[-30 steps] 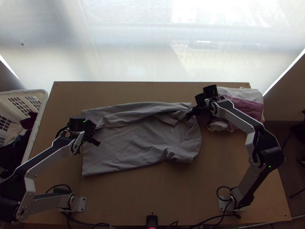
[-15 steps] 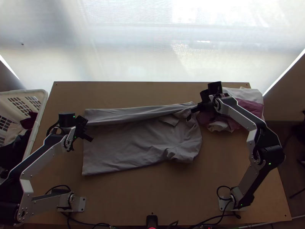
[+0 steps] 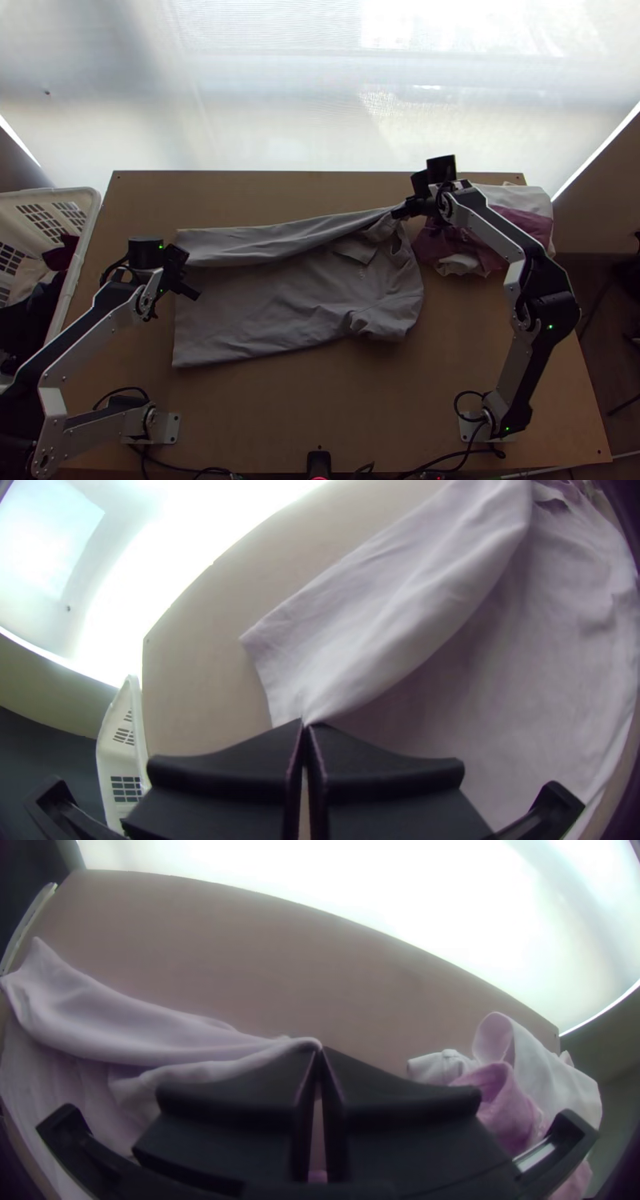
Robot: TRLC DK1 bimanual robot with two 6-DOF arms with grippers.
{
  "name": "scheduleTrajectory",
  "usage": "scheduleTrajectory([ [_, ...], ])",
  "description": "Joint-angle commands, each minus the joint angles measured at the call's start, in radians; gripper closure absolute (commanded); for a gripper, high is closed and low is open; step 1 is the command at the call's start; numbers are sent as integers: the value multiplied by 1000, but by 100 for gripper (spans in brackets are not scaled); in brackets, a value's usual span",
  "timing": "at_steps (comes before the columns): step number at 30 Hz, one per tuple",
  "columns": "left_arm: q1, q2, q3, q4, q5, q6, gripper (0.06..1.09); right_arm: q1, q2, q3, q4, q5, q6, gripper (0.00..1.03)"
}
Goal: Fold the t-shirt
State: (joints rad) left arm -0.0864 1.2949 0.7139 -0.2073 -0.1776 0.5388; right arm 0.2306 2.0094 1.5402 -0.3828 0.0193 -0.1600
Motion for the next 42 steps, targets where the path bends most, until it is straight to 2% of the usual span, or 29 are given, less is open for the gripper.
scheduleTrajectory([
  [1,-56,-39,-60,-27,1,-7,104,-11,45,0,-2,7,5,87],
  [2,-55,-37,-68,-27,1,-8,104,-13,45,-6,-2,8,5,80],
  [3,-53,-36,-73,-24,1,-8,104,-11,45,-9,-4,10,4,65],
  [4,-53,-34,-76,-21,0,-8,104,-11,43,-9,-10,10,2,55],
  [6,-53,-31,-76,-20,0,-8,104,-7,31,-11,-27,11,4,40],
  [9,-53,-23,-70,-14,0,-8,104,7,-11,-14,-47,13,4,3],
  [15,-53,-2,-68,3,0,-8,104,21,-143,-29,-84,30,28,4],
  [18,-53,6,-67,13,0,-8,104,69,-228,-86,-110,31,28,4],
  [21,-56,10,-67,17,0,-8,104,99,-282,-170,-107,102,-4,4],
  [25,-62,10,-67,19,0,-8,104,79,-324,-235,-103,107,-6,4],
  [31,-58,4,-71,19,0,-8,104,322,-428,-371,-102,110,-10,5],
  [34,-61,3,-71,19,0,-8,104,426,-448,-417,-91,143,-21,5],
  [42,-61,-5,-73,19,0,-19,104,579,-452,-555,12,245,-113,5],
])
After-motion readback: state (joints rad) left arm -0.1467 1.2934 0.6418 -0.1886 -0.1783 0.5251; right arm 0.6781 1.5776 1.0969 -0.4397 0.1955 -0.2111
